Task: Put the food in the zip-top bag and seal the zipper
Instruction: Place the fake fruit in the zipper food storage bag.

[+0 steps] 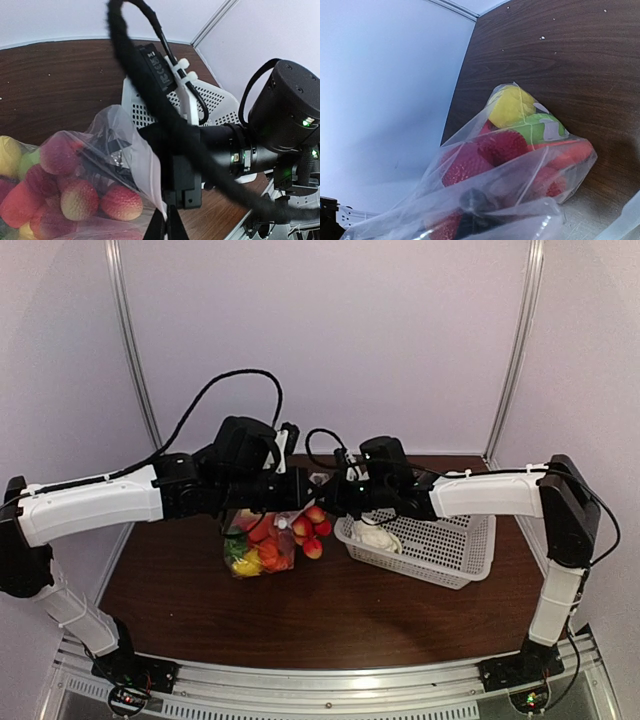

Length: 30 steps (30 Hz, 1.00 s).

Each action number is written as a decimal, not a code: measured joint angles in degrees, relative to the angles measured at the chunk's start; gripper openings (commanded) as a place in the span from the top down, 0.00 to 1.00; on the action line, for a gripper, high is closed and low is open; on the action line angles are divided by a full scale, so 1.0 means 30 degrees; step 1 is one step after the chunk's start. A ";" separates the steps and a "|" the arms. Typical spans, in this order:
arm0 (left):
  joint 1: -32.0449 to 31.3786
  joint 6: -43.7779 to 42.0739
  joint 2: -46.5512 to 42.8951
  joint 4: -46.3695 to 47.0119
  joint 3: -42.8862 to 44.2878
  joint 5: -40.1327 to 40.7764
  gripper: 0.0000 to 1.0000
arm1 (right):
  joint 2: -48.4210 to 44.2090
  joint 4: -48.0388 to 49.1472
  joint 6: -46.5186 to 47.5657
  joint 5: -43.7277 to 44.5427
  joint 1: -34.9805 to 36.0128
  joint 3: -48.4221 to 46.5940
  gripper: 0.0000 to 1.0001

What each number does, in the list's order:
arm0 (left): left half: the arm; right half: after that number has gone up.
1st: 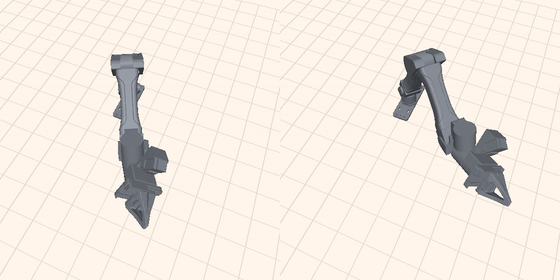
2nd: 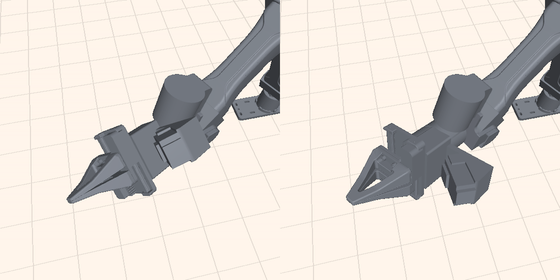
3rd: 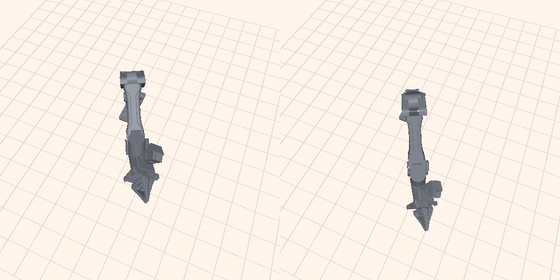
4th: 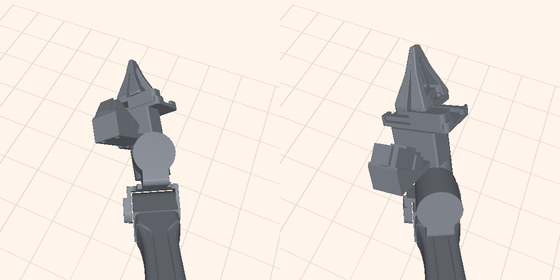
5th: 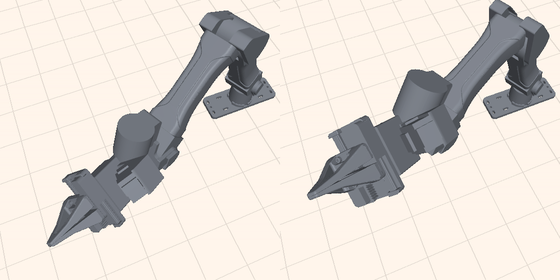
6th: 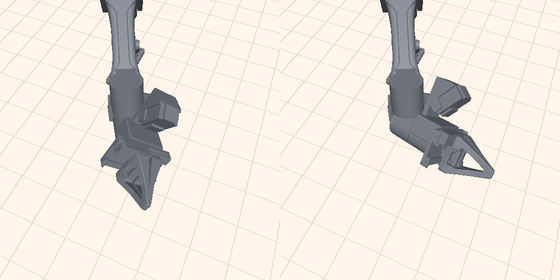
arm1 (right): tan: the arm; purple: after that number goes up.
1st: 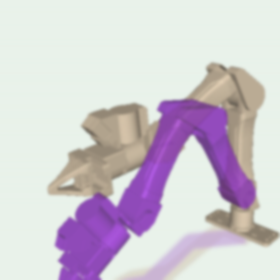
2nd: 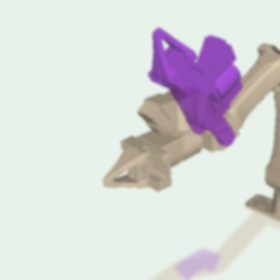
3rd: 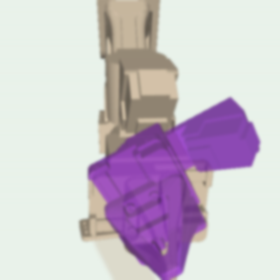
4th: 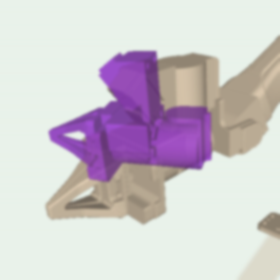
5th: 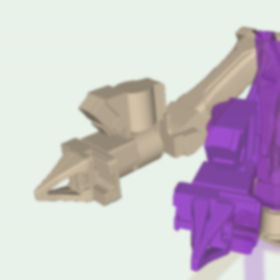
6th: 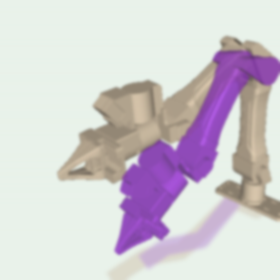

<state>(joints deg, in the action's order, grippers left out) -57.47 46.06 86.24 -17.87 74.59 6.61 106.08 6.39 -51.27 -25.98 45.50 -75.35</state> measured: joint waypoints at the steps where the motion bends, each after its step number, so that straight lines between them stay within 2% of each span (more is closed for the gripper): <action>1: 0.0000 0.0015 0.0000 -0.0015 -0.0080 0.0087 1.00 | -0.0007 0.0299 -0.0714 -0.0175 -0.0160 0.0321 1.00; 6: -0.0066 0.0262 0.0372 0.0102 -0.0291 0.0109 1.00 | -0.0393 0.1741 -0.4656 -0.0852 -0.1253 0.1049 1.00; 10: -0.0532 0.0401 0.1071 0.0627 -0.0182 0.0080 1.00 | -0.1027 0.2076 -0.6360 -0.0459 -0.1676 0.1749 1.00; 13: -0.1071 0.0801 0.1515 0.1246 0.0015 0.0102 1.00 | -0.1107 0.1683 -0.6579 0.0262 -0.1443 0.2164 1.00; 19: -0.1523 0.2295 0.2047 0.2543 0.0036 0.0044 1.00 | -0.1129 -0.1122 -0.5552 0.2280 -0.0648 0.1260 1.00; 22: -0.1523 0.2747 0.2244 0.2987 0.0153 0.0022 1.00 | -0.1064 -0.1953 -0.5683 0.2280 -0.0998 0.0707 0.92; 25: -0.1501 0.3147 0.2215 0.3796 0.0117 0.0240 1.00 | -0.0874 -0.2688 -0.5850 0.2055 -0.1392 -0.0306 0.70; 26: -0.1508 0.3249 0.2084 0.4160 -0.0044 0.0393 1.00 | -0.0860 -0.2863 -0.5719 0.2040 -0.1472 -0.0656 0.67; 30: -0.1647 0.3373 0.0554 0.4619 -0.1173 0.1552 1.00 | -0.1224 -0.2732 -0.5158 0.1727 -0.1552 -0.1013 0.62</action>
<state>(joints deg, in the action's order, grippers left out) -62.41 56.18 87.90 -4.01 71.07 11.27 102.41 -1.80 -66.74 -20.80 40.84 -78.39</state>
